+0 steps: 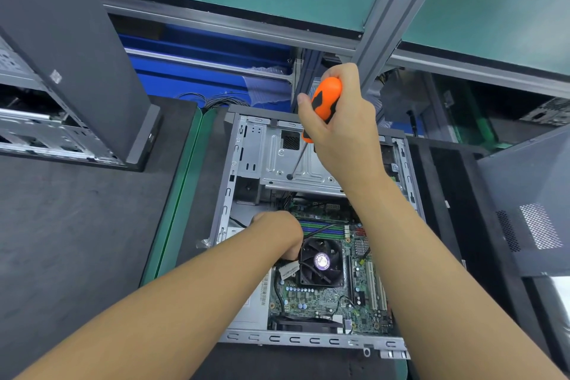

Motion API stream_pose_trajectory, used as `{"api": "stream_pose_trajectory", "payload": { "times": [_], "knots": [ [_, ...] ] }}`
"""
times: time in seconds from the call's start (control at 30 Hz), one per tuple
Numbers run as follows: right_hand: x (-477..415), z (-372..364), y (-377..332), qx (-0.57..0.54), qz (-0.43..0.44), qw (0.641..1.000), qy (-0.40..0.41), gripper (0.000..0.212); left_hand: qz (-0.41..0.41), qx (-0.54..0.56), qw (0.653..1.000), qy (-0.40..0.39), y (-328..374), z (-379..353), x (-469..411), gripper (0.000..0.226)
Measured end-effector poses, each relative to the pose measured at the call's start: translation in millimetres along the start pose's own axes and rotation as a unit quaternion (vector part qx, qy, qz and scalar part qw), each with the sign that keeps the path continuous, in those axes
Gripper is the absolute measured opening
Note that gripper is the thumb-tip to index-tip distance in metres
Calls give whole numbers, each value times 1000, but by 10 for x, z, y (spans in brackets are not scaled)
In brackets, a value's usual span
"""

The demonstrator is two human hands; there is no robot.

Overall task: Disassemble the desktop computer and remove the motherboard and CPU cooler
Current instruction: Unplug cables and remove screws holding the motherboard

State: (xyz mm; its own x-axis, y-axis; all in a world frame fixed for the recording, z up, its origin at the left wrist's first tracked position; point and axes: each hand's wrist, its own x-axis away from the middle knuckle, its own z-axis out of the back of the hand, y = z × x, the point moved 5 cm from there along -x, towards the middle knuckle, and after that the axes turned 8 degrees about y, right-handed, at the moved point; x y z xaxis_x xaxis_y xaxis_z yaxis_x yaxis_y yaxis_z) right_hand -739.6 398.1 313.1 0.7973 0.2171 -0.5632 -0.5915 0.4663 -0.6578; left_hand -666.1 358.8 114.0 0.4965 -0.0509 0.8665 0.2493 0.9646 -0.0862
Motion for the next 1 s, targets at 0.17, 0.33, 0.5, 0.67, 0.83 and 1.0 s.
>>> {"api": "stream_pose_trajectory", "payload": {
  "times": [0.17, 0.33, 0.5, 0.67, 0.83, 1.0],
  "knots": [
    [11, 12, -10, -6, 5, 1000, 9, 24, 4, 2, 1000, 6, -9, -2, -28, 47],
    [9, 31, 23, -8, -1, 1000, 17, 25, 3, -8, 1000, 15, -12, 1, -27, 49],
    [19, 14, 18, -7, 3, 1000, 8, 26, -3, -6, 1000, 10, -13, -6, -47, 48],
    [12, -60, -6, -7, 12, 1000, -11, 26, 3, 2, 1000, 12, -19, 2, -48, 49],
    [-9, -68, -2, -5, 17, 1000, -13, 26, 5, 6, 1000, 14, -23, 22, -6, 47],
    [-19, -34, 21, -9, 8, 1000, -8, 25, 2, 7, 1000, 14, -18, 13, 9, 45]
  ]
}}
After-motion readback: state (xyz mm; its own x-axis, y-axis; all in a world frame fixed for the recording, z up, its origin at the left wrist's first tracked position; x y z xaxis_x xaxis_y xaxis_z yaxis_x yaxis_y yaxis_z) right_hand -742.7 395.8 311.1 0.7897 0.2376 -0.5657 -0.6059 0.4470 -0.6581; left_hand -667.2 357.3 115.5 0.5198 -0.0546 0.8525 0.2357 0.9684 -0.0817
